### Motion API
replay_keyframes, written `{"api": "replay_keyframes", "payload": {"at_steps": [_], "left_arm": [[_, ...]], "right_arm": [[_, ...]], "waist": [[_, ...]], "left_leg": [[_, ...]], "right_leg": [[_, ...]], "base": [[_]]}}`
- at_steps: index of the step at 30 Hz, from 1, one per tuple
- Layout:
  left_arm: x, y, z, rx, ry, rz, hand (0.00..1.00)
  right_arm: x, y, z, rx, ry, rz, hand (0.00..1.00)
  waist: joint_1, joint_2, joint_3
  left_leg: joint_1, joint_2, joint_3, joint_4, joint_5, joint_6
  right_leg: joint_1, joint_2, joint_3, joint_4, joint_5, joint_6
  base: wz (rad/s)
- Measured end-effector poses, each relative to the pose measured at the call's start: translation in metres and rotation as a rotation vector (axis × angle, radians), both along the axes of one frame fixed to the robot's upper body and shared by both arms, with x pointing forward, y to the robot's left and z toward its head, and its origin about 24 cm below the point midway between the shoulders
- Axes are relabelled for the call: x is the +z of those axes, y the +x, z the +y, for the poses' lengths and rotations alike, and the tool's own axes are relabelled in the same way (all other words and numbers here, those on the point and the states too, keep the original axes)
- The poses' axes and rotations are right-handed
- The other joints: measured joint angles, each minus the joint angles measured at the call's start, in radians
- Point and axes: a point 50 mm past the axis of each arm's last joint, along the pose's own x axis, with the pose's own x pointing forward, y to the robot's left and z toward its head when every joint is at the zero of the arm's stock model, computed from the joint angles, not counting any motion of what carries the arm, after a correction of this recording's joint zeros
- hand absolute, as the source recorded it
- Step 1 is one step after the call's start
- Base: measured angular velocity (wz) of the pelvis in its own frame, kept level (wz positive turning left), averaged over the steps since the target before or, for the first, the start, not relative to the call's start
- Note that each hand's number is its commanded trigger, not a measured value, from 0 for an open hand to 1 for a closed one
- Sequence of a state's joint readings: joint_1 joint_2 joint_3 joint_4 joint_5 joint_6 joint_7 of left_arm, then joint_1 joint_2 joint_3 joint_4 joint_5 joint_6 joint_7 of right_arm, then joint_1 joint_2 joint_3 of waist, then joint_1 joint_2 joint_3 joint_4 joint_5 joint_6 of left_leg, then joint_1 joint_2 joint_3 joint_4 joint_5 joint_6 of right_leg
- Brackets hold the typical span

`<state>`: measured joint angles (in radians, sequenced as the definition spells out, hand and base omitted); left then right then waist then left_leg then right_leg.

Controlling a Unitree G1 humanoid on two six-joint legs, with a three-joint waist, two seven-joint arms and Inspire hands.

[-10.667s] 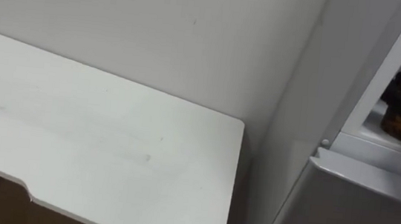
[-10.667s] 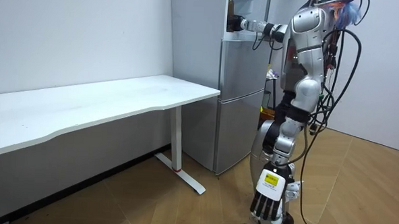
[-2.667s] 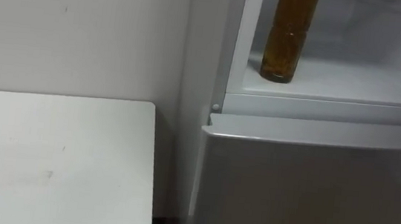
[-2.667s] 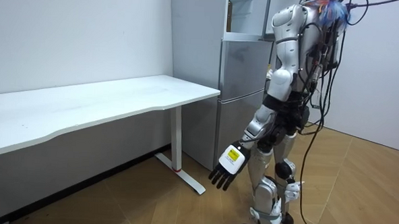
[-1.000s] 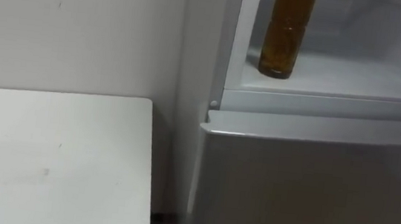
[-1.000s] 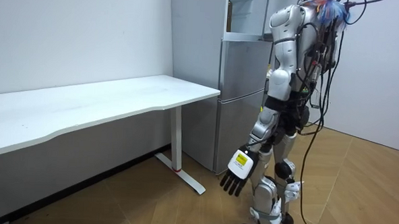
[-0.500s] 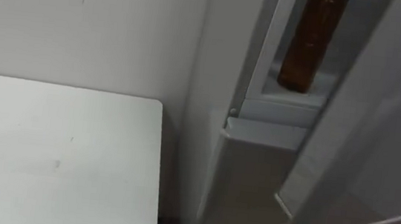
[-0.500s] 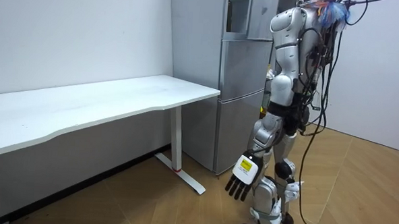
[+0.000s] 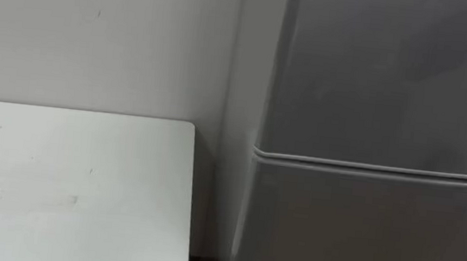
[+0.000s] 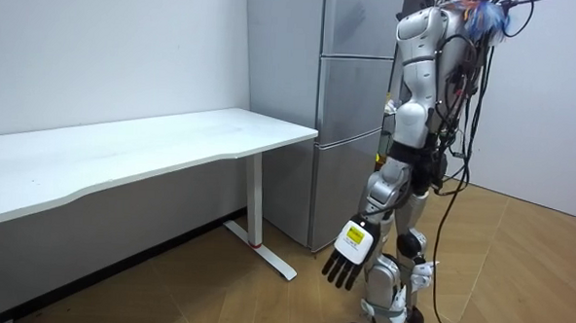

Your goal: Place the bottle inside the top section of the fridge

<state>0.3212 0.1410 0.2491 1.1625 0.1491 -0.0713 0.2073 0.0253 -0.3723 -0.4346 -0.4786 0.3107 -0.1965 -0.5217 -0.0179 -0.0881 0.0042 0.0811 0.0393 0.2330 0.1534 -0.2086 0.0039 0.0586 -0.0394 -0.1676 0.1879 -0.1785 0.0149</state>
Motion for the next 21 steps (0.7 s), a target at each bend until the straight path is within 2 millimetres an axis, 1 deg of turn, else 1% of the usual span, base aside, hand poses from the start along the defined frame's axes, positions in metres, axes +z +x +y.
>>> {"api": "replay_keyframes", "payload": {"at_steps": [3,5,6,9,12,13,15,16,17,21], "left_arm": [[0.000,0.001,0.000,-0.022,-0.003,0.003,0.00],[-0.001,0.002,-0.002,-0.034,-0.008,0.004,0.00],[-0.001,0.003,-0.002,-0.038,-0.011,0.004,0.00],[-0.001,0.003,-0.003,-0.044,-0.011,0.005,0.00],[-0.001,0.003,-0.003,-0.046,-0.011,0.012,0.00],[-0.001,0.003,-0.003,-0.046,-0.014,0.021,0.00],[-0.001,0.002,-0.003,-0.054,-0.018,0.030,0.00],[-0.002,0.001,-0.003,-0.056,-0.027,0.034,0.00],[-0.002,0.001,-0.003,-0.067,-0.028,0.038,0.00],[-0.002,0.007,-0.003,-0.095,-0.027,0.039,0.00]], "right_arm": [[-0.006,0.010,0.008,0.077,-0.009,0.045,0.00],[-0.010,0.020,0.015,0.142,-0.021,0.080,0.00],[-0.012,0.023,0.019,0.180,-0.029,0.096,0.00],[-0.013,0.031,0.025,0.242,-0.064,0.119,0.00],[-0.013,0.035,0.030,0.280,-0.092,0.137,0.00],[-0.013,0.037,0.033,0.300,-0.104,0.143,0.00],[-0.015,0.039,0.037,0.315,-0.131,0.157,0.00],[-0.015,0.039,0.037,0.305,-0.147,0.162,0.00],[-0.015,0.040,0.037,0.303,-0.156,0.167,0.00],[-0.019,0.045,0.037,0.302,-0.201,0.210,0.00]], "waist": [[0.001,-0.006,0.0025],[0.003,-0.012,0.0014],[0.008,-0.009,0.0039],[0.023,-0.009,0.0043],[0.034,-0.007,0.0038],[0.048,-0.004,0.0037],[0.053,-0.002,0.0036],[0.053,0.005,0.0058],[0.054,0.004,0.0047],[0.054,0.006,0.0046]], "left_leg": [[0.003,0.000,0.001,0.000,0.000,0.000],[0.004,0.000,0.001,0.000,0.000,0.000],[0.004,0.000,0.000,0.000,0.000,0.000],[0.008,0.000,-0.005,0.000,0.000,0.000],[0.001,0.000,-0.016,0.001,0.000,0.000],[0.001,0.001,-0.017,0.003,0.000,-0.001],[0.000,0.000,-0.024,0.008,0.000,-0.001],[0.001,-0.001,-0.032,0.010,0.000,0.000],[0.001,-0.001,-0.032,0.011,0.000,0.000],[0.001,0.000,-0.038,0.013,0.000,-0.001]], "right_leg": [[0.004,0.001,0.000,-0.001,0.000,-0.001],[0.004,0.000,0.000,-0.001,0.001,-0.001],[0.005,0.000,0.000,-0.002,0.001,-0.001],[0.011,0.000,-0.006,-0.003,0.001,-0.001],[0.013,-0.002,-0.022,-0.003,0.001,-0.001],[0.013,-0.002,-0.024,-0.003,0.001,-0.001],[0.019,-0.002,-0.030,-0.005,0.001,-0.001],[0.024,-0.003,-0.033,-0.006,0.001,-0.001],[0.024,-0.003,-0.033,-0.006,0.001,-0.001],[0.028,-0.003,-0.035,-0.006,0.001,-0.001]], "base": [[0.00],[0.00],[0.00],[0.04],[0.13],[0.06],[0.09],[0.12],[0.05],[0.02]]}}
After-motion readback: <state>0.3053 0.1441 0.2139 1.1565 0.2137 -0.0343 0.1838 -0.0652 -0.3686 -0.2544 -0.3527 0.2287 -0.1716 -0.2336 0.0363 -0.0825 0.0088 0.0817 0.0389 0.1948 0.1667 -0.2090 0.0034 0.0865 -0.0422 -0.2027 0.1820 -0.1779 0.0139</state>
